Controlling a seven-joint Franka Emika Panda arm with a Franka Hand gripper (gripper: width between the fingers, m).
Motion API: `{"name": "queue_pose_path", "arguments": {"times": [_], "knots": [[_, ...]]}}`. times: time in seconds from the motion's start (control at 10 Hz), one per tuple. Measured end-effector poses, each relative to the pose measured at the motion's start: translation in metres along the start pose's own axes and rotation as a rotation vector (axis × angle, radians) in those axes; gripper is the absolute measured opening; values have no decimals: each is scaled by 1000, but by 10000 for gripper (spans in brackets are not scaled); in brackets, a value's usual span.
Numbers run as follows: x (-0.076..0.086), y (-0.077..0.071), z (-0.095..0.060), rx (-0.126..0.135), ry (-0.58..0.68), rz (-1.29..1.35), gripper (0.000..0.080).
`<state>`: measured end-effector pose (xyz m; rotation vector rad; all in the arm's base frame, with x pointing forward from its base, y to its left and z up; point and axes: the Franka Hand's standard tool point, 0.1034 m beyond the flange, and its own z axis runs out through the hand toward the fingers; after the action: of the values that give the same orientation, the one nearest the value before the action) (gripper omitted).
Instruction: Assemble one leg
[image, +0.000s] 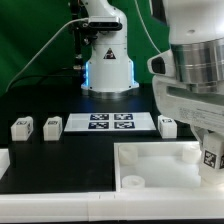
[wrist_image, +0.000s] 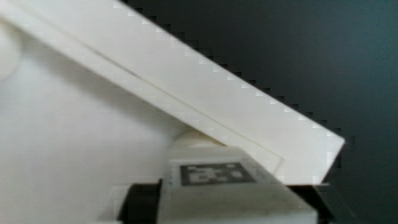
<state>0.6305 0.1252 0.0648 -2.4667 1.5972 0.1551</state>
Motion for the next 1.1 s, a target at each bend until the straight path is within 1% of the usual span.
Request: {"name": "queue_pose_path", "arguments": {"times": [0.1,0.2,0.3,0.4,0.5,0.6,0.7,0.8,0.9,1.0,1.1], "knots": [[1,0,1,48,7,162,297],[2,3,1,155,26,333,297],[0,5,1,193,31,361,297],[1,4,0,183,29,323,297],[1,4,1,182,30,297,358],[1,4,1,180,35,252,358],[1,4,1,178,44,160,556],[1,4,1,176,50,82,629],[-3,5,0,135,55,-53,629],[-5,2,-4,101,71,-184,647],[-10,-2,-6,56,86,-372,647]]}}
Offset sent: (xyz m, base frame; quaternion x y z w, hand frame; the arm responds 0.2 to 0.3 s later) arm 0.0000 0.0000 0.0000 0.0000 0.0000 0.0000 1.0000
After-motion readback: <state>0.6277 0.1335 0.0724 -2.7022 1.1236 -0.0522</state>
